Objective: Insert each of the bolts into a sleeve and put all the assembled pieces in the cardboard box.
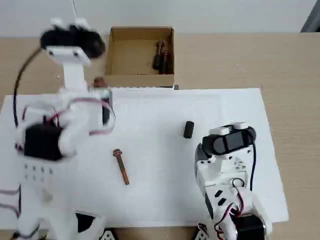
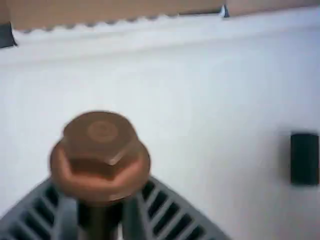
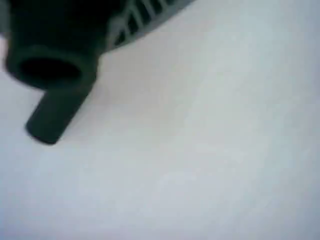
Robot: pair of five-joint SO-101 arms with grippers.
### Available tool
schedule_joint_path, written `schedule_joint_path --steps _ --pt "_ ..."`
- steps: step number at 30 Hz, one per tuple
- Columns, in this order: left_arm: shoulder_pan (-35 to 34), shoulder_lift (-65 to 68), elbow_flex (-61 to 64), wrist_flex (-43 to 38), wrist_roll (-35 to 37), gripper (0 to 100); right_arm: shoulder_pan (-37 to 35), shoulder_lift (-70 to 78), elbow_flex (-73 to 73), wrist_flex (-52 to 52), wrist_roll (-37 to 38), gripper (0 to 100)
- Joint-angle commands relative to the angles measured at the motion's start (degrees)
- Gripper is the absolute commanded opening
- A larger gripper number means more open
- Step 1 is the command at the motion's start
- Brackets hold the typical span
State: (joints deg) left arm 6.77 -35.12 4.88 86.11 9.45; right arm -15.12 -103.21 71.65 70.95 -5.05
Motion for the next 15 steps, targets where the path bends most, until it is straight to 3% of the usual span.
schedule_joint_path --steps 1,8,15 --pt "0.1 -11.7 13.6 -8.4 -2.8 1 -2.1 -0.3 -2.4 0.7 0.6 0.3" --pt "0.4 -32.5 42.9 -29.1 -3.2 1 -3.5 -0.6 5.1 -5.4 5.2 0.3" --pt "0.5 -46.2 56.9 -38.7 -0.4 1 -7.3 -0.7 12.7 -15.8 9.3 0.3"
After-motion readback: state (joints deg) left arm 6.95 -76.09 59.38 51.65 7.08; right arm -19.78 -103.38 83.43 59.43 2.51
